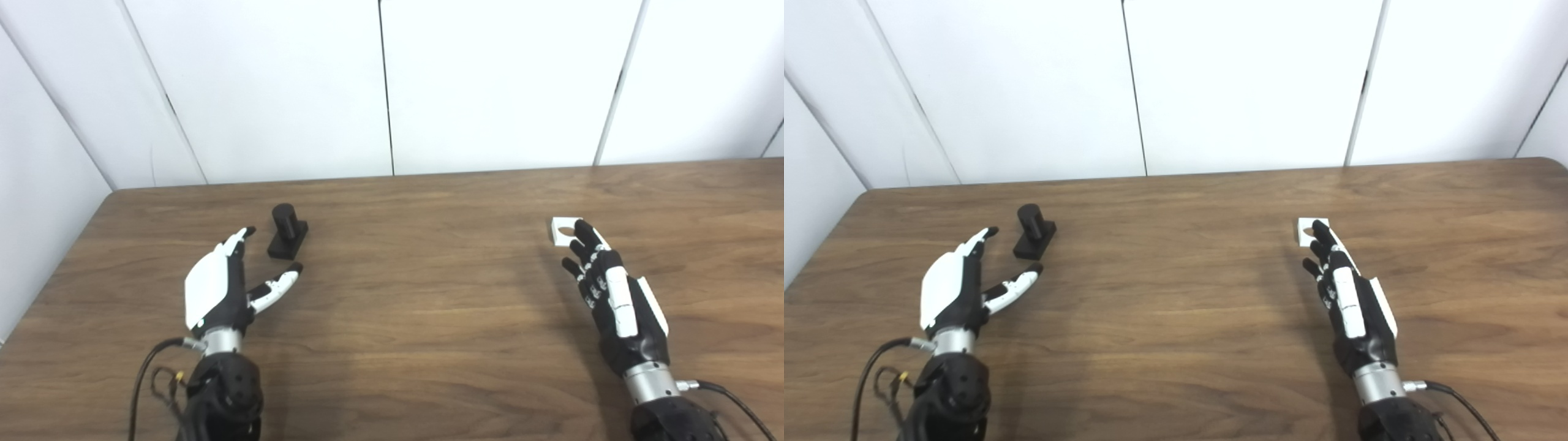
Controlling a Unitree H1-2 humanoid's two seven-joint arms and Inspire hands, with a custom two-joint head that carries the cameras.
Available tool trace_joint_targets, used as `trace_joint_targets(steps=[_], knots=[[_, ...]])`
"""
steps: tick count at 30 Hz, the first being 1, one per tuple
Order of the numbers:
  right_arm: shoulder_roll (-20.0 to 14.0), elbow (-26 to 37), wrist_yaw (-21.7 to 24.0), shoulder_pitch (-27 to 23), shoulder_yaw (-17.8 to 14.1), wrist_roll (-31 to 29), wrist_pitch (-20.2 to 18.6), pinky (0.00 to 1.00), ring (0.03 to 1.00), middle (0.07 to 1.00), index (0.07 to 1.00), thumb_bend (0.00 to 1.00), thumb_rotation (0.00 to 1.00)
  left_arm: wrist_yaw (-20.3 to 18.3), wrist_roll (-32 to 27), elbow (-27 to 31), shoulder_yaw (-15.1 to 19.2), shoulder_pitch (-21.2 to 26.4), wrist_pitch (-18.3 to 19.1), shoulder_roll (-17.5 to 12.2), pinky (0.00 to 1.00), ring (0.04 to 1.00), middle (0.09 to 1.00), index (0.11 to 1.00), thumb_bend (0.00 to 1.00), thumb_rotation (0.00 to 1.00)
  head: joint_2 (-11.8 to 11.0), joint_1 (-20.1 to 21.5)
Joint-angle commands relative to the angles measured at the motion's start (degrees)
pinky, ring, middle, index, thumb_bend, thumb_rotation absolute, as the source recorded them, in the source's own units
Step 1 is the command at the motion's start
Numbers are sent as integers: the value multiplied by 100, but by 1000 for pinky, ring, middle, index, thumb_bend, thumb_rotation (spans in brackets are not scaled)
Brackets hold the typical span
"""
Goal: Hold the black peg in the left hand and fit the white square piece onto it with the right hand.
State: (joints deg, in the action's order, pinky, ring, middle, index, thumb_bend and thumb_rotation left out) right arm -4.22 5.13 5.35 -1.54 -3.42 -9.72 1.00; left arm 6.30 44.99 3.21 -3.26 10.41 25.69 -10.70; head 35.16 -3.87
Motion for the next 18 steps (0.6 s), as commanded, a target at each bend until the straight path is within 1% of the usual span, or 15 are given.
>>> trace_joint_targets(steps=[1,8,12,13,16,18], knots=[[101,-129,30,176,59,-36,64,925,978,976,929,598,948,34,196,-98,-34,367,60,-201,913,962,924,873,702,515,5,-3],[126,-140,0,195,68,8,77,910,972,968,923,604,943,-64,325,-445,-219,627,108,-333,915,970,926,872,711,532,-17,4],[143,-145,0,187,82,16,86,910,971,965,916,601,943,-47,448,-603,-371,759,103,-402,928,954,918,864,718,540,-17,4],[157,-148,-15,186,81,22,87,911,971,964,915,601,942,-76,537,-674,-437,813,105,-441,932,952,917,863,718,541,-31,10],[182,-142,-30,188,71,9,83,908,966,958,910,603,933,-254,940,-873,-625,954,118,-551,985,971,932,882,715,601,-45,15],[172,-130,-22,190,73,7,79,914,972,964,917,599,938,-364,1189,-972,-693,1015,121,-576,999,992,948,897,728,642,-45,22]])
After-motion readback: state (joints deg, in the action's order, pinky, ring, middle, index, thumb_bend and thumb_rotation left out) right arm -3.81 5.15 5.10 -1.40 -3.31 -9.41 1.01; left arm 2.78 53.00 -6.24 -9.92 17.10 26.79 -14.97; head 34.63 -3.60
